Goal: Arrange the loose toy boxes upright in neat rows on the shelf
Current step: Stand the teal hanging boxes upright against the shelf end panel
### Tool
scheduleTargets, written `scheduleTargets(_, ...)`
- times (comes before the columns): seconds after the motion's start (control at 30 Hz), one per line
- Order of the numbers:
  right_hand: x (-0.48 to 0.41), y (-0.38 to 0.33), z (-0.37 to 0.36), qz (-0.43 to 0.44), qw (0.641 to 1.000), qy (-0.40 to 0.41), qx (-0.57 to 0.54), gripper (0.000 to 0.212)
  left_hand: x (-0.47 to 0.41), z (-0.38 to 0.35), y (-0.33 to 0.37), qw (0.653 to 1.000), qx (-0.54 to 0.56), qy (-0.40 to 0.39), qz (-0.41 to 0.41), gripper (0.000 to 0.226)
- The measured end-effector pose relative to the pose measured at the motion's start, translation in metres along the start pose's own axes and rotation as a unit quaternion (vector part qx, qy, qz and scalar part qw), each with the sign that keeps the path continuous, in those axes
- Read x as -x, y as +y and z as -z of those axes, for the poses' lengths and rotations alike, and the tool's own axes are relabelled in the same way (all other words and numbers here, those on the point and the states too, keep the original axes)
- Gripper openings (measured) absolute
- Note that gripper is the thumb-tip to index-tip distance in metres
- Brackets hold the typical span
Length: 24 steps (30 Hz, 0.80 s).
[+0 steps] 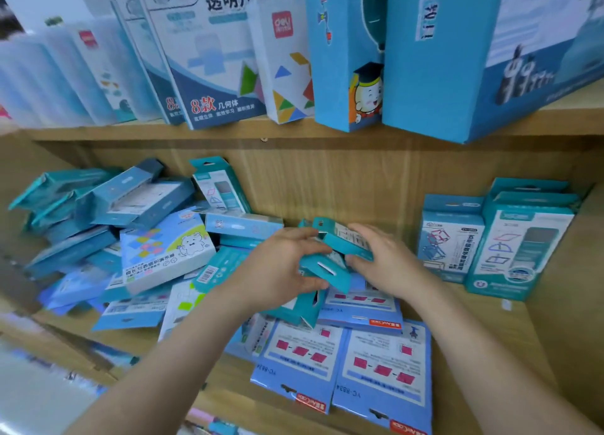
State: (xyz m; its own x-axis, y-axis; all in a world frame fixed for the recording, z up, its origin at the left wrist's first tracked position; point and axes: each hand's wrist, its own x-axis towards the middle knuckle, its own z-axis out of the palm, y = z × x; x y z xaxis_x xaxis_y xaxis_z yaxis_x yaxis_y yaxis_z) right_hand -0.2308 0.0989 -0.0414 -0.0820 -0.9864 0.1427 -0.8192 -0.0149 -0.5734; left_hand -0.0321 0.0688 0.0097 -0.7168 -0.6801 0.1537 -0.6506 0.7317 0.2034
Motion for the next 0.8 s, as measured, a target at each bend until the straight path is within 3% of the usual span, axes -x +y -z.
scheduleTargets(0.13, -0.017, -0.005, -0.010, 0.007, 0.999, -0.039, 0.036, 0.059, 0.007, -0.007, -0.010, 0.995, 0.036, 0.085, -0.029, 0.029)
scheduleTargets(0.23, -0.022, -0.003, -0.010, 0.012, 0.995, -0.045, 0.085, 0.061, 0.008, -0.007, -0.019, 0.986, 0.025, 0.163, -0.035, 0.027)
scheduleTargets(0.3, -0.024, -0.001, -0.012, 0.017, 0.991, -0.032, 0.132, 0.062, 0.009, -0.002, -0.025, 0.971, 0.076, 0.228, 0.000, 0.026)
scheduleTargets(0.47, -0.029, -0.001, -0.015, 0.004, 0.986, 0.086, 0.140, 0.019, 0.014, 0.016, -0.032, 0.881, 0.297, 0.338, 0.149, 0.028)
scheduleTargets(0.63, -0.017, -0.019, 0.016, 0.055, 0.980, 0.184, 0.059, 0.025, 0.024, 0.041, -0.044, 0.747, 0.471, 0.403, 0.241, 0.013)
scheduleTargets(0.8, 0.011, -0.053, 0.037, 0.108, 0.970, 0.217, 0.004, 0.028, 0.046, 0.059, -0.065, 0.693, 0.531, 0.399, 0.281, 0.019)
